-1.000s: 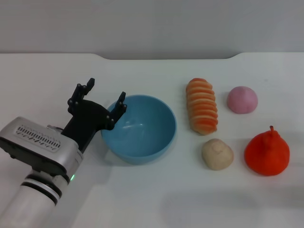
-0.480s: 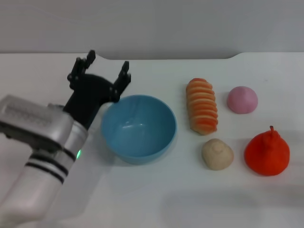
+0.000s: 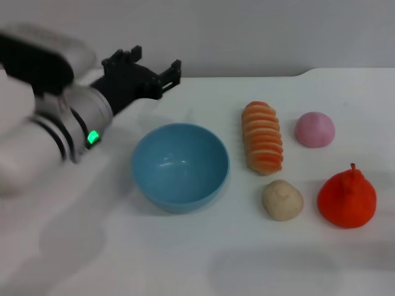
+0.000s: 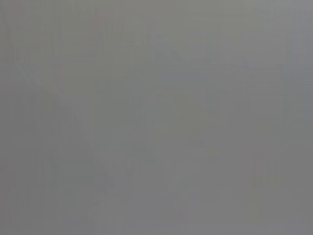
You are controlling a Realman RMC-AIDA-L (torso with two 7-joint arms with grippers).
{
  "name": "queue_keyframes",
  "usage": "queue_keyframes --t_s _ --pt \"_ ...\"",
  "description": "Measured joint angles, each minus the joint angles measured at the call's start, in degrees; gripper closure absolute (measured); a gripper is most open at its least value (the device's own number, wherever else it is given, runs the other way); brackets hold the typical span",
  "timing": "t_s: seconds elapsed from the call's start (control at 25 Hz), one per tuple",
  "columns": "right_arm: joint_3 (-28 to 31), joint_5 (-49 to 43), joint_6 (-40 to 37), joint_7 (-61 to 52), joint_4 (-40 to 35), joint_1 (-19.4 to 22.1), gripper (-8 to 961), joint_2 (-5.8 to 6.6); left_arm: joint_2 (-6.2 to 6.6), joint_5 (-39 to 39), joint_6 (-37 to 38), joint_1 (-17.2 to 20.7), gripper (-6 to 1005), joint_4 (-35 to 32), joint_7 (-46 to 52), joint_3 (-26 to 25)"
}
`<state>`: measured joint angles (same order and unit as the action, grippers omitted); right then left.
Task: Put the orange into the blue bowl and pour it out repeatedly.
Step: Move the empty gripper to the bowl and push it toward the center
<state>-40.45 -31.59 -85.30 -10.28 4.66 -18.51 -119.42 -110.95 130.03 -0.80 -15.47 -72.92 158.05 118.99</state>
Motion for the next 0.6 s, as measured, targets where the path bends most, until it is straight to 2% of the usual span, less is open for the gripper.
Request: queue_keyframes --t_s 0.08,0.16,0.28,0.32,0.44,0.6 --pt "0.0 -0.1 0.0 0.0 0.0 -0.1 167 0.04 -0.46 0.4 12.9 -0.8 215 -2.8 -1.8 -6.7" --pt "0.0 -0.1 0.0 0.0 0.0 -0.3 167 0.08 -2.46 0.3 27.7 -2.3 214 -4.7 -6.5 -16.0" --pt "0.0 -0.2 0.0 0.0 -0.1 -0.4 167 0.14 -6.36 -0.4 43.4 -4.6 213 -5.1 -13.0 -29.4" --pt "0.0 -0.2 0.0 0.0 -0.1 -0.5 167 0.14 -6.81 -1.3 47.6 -5.5 213 -4.7 -13.8 -32.7" --pt "-0.1 -0.2 0.0 0.0 -0.1 -0.6 167 0.15 -6.42 -6.8 58.7 -8.9 213 -0.8 -15.0 -40.2" --pt "0.0 -0.3 0.0 0.1 -0.1 -0.6 167 0.16 -6.69 -9.1 62.4 -10.0 213 3.5 -18.5 -43.9"
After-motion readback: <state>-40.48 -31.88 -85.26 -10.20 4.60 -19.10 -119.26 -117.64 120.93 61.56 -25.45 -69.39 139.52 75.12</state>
